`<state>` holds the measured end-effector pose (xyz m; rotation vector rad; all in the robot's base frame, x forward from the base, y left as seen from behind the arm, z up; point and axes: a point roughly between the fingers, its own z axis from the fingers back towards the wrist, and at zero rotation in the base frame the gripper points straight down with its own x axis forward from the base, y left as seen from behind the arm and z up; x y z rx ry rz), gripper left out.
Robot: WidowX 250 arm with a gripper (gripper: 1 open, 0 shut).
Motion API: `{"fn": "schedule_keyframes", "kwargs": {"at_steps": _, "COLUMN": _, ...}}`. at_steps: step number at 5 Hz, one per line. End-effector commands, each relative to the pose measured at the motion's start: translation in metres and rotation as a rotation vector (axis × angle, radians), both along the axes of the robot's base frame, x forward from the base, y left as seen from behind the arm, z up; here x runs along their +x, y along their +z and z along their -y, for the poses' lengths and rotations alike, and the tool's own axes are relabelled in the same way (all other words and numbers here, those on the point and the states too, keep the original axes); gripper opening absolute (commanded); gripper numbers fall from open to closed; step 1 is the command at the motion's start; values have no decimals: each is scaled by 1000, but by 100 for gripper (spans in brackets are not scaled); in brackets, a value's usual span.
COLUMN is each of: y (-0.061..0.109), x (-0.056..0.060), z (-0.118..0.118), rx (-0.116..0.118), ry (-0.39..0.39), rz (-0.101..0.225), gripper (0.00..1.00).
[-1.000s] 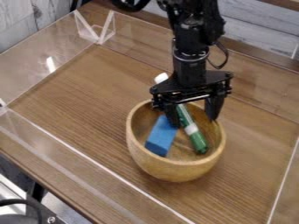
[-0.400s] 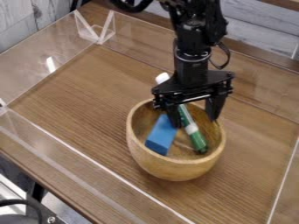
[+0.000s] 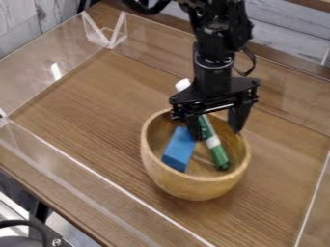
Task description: Remove the green marker from inside the brown bowl and put it on the table
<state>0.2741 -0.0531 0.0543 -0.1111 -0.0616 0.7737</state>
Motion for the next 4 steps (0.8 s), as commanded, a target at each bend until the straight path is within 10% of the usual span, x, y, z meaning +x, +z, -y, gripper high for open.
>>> {"fn": "schedule_keyframes", "kwargs": {"at_steps": 1, "y": -9, "x": -3, "z": 2, "rx": 11, "ry": -11, "rz": -18, "gripper": 0}}
{"fn": "schedule_keyframes", "kwargs": {"at_steps": 4, "y": -4, "x": -5, "z": -9, "rx": 50, "ry": -59, "rz": -14, "gripper": 0}}
